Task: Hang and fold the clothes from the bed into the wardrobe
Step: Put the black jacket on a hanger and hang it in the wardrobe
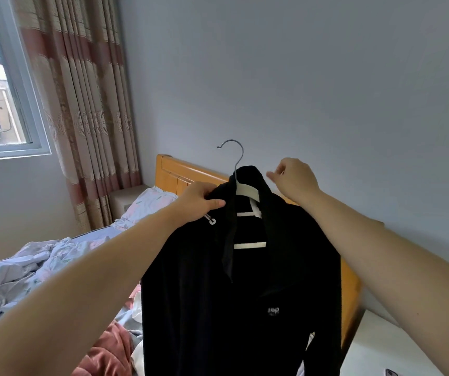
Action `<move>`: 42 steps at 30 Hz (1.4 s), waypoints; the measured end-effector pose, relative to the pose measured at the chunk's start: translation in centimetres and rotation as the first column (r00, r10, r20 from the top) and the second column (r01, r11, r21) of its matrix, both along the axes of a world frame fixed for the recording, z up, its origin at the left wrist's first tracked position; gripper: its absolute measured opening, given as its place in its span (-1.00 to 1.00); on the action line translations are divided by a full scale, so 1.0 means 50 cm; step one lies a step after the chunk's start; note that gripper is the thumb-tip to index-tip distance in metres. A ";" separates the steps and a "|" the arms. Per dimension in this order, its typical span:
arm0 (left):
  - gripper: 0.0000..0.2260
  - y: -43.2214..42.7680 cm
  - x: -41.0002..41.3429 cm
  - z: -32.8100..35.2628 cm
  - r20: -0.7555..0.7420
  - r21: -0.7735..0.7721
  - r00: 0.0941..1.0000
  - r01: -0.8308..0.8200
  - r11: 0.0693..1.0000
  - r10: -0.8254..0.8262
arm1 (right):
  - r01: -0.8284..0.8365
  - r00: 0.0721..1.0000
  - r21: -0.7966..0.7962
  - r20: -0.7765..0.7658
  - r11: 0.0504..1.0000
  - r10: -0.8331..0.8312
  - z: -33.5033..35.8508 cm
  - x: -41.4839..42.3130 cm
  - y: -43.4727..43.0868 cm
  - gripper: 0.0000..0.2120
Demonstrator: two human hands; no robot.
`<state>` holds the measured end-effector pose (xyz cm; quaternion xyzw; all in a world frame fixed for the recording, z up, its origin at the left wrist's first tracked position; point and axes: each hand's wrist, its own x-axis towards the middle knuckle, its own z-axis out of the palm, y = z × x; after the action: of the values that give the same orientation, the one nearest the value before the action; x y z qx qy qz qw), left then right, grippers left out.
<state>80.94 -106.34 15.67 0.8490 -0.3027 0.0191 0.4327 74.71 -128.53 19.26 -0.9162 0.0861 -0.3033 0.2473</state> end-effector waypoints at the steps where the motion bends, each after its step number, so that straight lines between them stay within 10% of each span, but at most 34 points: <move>1: -0.88 0.003 0.005 -0.005 -0.004 -0.017 1.000 -0.029 0.999 0.029 | -0.031 0.998 0.050 0.054 0.998 0.029 0.002 -0.003 -0.004 -0.64; 6: -0.89 0.001 0.013 -0.005 -0.043 -0.099 0.997 -0.062 0.993 0.058 | -0.066 0.948 -0.146 -0.318 0.987 0.016 -0.008 -0.017 0.028 -0.47; 10: -0.85 0.005 0.014 -0.001 -0.058 -0.131 0.997 -0.058 0.990 0.051 | -0.001 0.958 -0.263 -0.276 0.965 -0.074 0.008 -0.013 0.028 -0.55; 14: -0.92 0.006 0.020 -0.002 -0.024 -0.109 0.999 -0.027 0.994 0.024 | -0.133 0.929 -0.051 -0.354 0.990 0.107 0.031 -0.008 0.031 -0.68; 19: -0.90 -0.010 0.018 -0.012 0.021 -0.081 0.999 0.026 0.996 -0.024 | -0.165 0.984 0.350 0.115 0.922 0.133 0.081 0.029 0.048 -0.75; 22: -0.89 -0.003 0.024 -0.009 -0.012 -0.147 1.000 0.016 0.989 -0.018 | -0.231 0.951 0.380 -0.104 0.896 0.290 0.067 0.029 0.034 -0.82; 28: -0.88 0.012 0.036 -0.011 -0.071 -0.150 0.996 0.036 0.988 -0.047 | -0.182 0.956 0.077 -0.220 0.980 0.194 0.030 0.028 0.003 -0.87; 33: -0.91 0.012 0.044 -0.014 -0.114 -0.185 0.992 0.033 0.982 -0.055 | -0.221 0.975 -0.140 0.001 0.965 0.224 -0.010 0.013 0.011 -0.86; 38: -0.90 0.001 0.046 -0.014 -0.103 -0.162 0.994 0.028 0.986 -0.046 | -0.401 0.849 -0.020 -0.385 0.916 0.363 -0.013 -0.003 0.023 -0.86; 42: -0.88 -0.008 0.037 -0.018 -0.104 -0.181 0.991 0.061 0.982 -0.081 | -0.379 0.866 -0.074 -0.379 0.922 0.326 -0.027 -0.002 0.020 -0.86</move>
<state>82.79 -106.75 14.76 0.7954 -0.3054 -0.0167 0.5232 74.63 -127.51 17.91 -0.9717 -0.0619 -0.0858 0.2110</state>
